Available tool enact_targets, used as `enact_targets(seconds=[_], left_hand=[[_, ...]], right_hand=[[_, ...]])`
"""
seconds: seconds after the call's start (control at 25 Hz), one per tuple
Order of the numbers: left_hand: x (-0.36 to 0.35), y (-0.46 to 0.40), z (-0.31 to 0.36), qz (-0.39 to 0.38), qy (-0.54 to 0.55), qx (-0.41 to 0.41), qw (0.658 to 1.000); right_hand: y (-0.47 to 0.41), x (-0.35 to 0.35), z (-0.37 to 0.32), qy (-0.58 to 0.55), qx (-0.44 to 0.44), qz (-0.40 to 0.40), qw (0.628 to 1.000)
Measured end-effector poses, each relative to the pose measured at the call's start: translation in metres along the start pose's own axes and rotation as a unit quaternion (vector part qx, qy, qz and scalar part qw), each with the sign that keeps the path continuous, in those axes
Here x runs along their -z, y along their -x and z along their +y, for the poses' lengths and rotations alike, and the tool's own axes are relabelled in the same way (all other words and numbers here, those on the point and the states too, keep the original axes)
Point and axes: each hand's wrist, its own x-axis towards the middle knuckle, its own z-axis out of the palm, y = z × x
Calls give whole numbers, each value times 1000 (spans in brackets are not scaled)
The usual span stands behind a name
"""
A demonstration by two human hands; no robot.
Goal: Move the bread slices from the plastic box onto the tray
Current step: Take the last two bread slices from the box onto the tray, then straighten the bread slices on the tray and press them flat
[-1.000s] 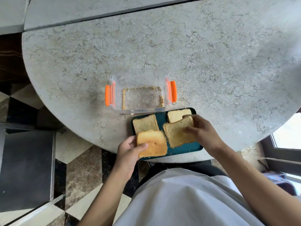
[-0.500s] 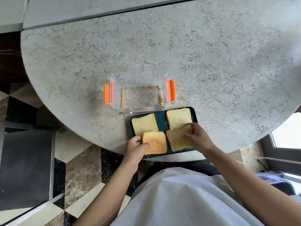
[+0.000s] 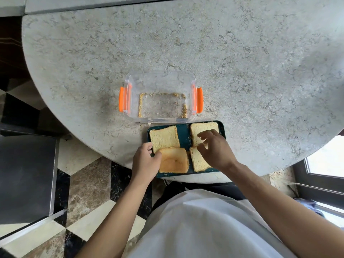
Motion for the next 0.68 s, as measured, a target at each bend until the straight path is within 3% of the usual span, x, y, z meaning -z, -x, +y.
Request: enact_targets(seconds=[0.12,0.24,0.36,0.68], left_hand=[[-5,-5,16,-4,-14,2,1000],[-10,-6,26,1,-23,11,1000],[-10,-6,32,4,-12,18,1000],[-10,-14,33,7,-33,8,999]], right_hand=[[-15,-18,-29,-7,29,-59,998],[-30,-35,-46,9,-37,-87,995],[-37,-45,-52,-28,-83,-92,992],[-45,-46,-52,-103,-100,-89,986]])
